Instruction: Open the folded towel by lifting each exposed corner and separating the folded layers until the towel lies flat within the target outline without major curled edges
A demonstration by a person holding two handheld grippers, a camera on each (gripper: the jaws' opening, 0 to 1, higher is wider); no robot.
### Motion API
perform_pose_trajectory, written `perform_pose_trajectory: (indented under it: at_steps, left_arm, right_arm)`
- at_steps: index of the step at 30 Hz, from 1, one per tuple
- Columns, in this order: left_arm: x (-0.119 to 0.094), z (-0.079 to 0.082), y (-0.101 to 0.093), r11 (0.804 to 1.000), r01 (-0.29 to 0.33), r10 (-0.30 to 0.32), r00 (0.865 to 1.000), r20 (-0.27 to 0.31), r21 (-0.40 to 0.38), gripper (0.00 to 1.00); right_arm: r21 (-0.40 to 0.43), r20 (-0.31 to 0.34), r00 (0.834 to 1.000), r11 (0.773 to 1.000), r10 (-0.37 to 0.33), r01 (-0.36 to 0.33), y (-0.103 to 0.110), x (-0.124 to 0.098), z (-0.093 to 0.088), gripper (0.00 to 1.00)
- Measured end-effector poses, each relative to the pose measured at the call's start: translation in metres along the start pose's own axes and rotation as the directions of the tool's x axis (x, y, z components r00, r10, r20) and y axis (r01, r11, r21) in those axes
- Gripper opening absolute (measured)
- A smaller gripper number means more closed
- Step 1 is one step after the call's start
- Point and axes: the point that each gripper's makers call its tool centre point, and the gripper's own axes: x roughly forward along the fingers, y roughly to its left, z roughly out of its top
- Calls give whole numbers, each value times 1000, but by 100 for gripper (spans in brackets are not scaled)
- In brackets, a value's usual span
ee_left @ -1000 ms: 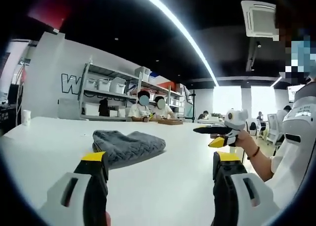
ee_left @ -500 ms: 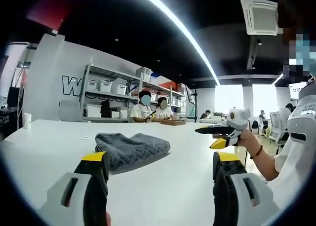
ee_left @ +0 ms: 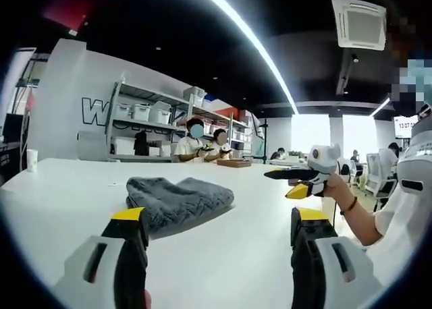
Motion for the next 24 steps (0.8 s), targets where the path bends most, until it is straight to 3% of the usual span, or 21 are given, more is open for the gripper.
perform_pose_trajectory:
  at_steps: [24]
  left_arm:
    - [13,9,12,1000,-2,2,1000,3,-9,85]
  right_arm:
    - [29,-1,1000,1000,-9,9,-12,9,3,70]
